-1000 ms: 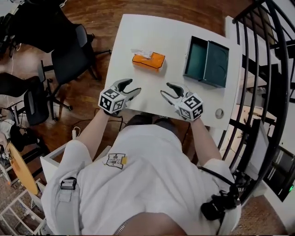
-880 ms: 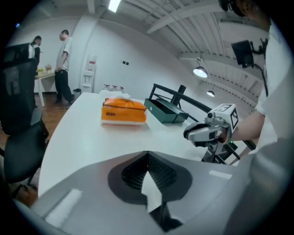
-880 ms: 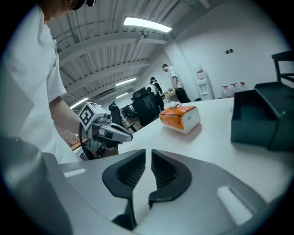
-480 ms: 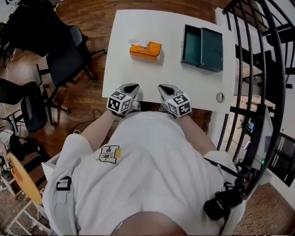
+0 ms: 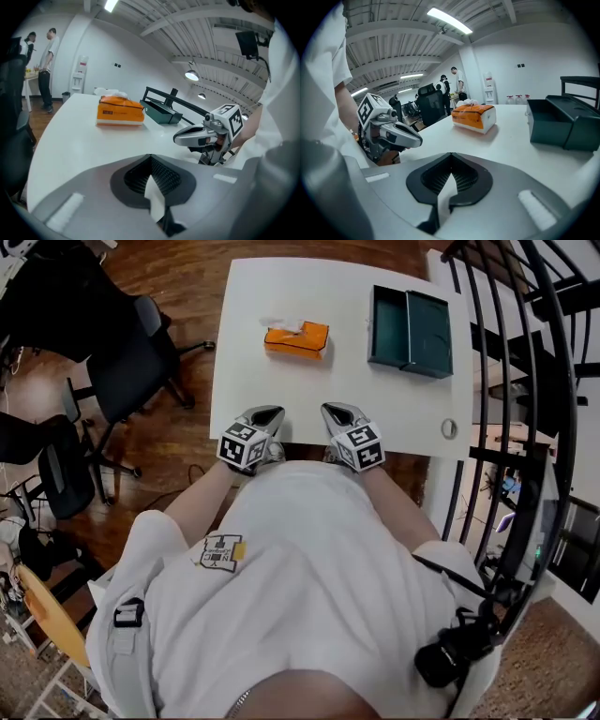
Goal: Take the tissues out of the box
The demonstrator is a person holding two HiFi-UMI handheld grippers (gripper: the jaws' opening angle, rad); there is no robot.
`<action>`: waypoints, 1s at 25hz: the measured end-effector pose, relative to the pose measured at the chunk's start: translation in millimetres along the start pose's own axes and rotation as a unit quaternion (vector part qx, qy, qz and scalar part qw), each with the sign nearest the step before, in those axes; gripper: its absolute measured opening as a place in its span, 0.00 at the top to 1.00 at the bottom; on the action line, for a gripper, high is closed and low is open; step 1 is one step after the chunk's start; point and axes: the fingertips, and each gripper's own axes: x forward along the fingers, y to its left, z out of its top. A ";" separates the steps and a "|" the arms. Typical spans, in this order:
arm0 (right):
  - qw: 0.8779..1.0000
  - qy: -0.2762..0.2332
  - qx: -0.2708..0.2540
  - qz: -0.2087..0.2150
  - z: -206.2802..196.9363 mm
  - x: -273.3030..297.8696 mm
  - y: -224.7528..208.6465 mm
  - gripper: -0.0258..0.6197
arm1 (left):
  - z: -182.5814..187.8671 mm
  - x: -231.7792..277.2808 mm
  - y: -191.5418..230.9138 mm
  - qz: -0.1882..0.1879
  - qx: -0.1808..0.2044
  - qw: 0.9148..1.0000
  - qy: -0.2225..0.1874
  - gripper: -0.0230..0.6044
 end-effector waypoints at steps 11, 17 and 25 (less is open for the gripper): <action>1.000 0.003 -0.002 -0.017 -3.8 -1.6 2.7 0.96 | -1.4 -3.0 -4.7 -0.012 0.003 1.000 0.005 0.96; 1.000 0.005 -0.013 -0.015 2.9 0.3 5.5 0.96 | 1.2 -7.0 -4.2 -0.010 0.004 1.000 0.004 0.96; 1.000 0.010 -0.019 -0.019 2.4 -0.2 4.1 0.96 | 4.7 -5.8 -5.1 -0.010 0.006 1.000 0.000 0.96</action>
